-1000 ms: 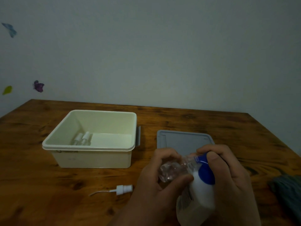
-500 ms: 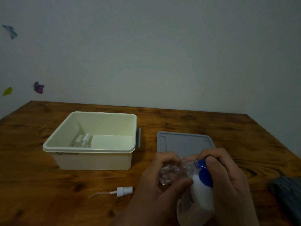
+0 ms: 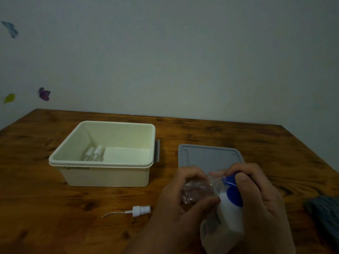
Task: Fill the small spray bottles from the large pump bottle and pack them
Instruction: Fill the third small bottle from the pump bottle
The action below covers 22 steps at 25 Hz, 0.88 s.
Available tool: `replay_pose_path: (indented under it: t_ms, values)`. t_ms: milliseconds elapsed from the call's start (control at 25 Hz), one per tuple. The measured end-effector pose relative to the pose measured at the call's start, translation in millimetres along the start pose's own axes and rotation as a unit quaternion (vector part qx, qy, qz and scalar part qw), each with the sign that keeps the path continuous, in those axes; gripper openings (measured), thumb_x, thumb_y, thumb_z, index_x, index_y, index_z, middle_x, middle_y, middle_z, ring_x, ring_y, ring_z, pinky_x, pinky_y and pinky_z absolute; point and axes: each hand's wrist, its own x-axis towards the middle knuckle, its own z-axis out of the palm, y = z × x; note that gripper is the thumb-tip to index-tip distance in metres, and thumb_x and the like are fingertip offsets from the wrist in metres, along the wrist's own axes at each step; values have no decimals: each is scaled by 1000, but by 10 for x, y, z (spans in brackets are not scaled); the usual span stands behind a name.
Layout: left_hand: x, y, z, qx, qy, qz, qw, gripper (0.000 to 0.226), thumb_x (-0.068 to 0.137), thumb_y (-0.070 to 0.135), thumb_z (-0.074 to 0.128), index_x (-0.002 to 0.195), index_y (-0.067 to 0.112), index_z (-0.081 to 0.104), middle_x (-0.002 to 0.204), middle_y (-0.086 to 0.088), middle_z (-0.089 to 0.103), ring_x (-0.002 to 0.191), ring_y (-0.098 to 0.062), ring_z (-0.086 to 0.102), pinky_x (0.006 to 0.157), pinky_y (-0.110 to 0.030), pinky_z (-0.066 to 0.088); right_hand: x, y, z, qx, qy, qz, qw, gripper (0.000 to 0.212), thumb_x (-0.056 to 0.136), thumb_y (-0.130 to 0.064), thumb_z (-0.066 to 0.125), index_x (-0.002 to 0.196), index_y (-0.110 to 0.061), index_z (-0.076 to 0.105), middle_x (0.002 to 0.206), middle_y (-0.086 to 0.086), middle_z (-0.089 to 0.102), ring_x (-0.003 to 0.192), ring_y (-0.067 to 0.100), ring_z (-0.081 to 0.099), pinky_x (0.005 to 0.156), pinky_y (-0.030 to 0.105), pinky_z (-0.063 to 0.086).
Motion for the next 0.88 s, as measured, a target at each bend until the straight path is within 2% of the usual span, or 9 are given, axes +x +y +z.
replay_pose_path:
  t_ms: [80,200,400,520,600,720,800,880]
  values:
    - [-12,2,-11,-3,-3,5,1000,46,69,35,76,94,62,48,104,33,56,96,5,59,72,-9,49,-7,-13,-2,10,-8,6,1000,26,74,-48,39,82,-34,59,88,-20,71,79,-1,66,65,6,48]
    - [-4,17,-7,-11,3,3,1000,53,74,18,78,91,61,50,103,32,57,94,5,61,70,-9,50,4,-35,0,0,7,4,1000,27,72,-51,38,82,-36,59,85,-19,68,71,0,63,57,5,44]
    - [-3,54,21,-10,5,10,1000,48,71,28,73,93,62,48,105,35,55,96,7,59,73,-8,49,-32,10,-11,-35,23,3,999,25,74,-57,36,86,-50,58,93,-14,62,74,7,61,57,8,44]
    - [6,47,9,-18,3,6,1000,41,65,43,71,93,63,49,107,35,56,98,7,59,73,-9,50,-33,1,1,-21,33,2,999,26,73,-55,38,86,-47,59,90,-15,63,69,7,60,55,11,44]
    - [5,13,9,-9,-1,8,1000,41,64,44,69,95,62,49,108,34,56,98,5,60,73,-10,50,-21,-4,-10,-5,21,3,1000,24,72,-53,41,82,-42,60,86,-16,65,65,5,61,52,10,44]
    - [-12,6,-15,-5,-10,1,1000,41,65,42,70,97,59,50,108,30,57,96,2,61,74,-14,52,-17,-39,-12,10,-4,10,1000,28,70,-55,45,84,-36,60,88,-19,68,74,0,65,59,6,47]
    - [-11,20,-10,-10,-10,6,1000,42,66,39,71,96,58,51,107,30,58,95,3,62,73,-14,52,-19,-59,-30,-1,1,7,1000,37,68,-68,49,85,-37,60,89,-16,67,72,2,64,57,7,46]
    - [6,45,5,-12,-9,7,1000,41,66,40,70,95,61,49,106,33,57,96,5,60,73,-10,51,-5,-81,-40,-18,11,9,1000,30,68,-65,46,83,-43,60,90,-17,64,68,2,60,54,7,43]
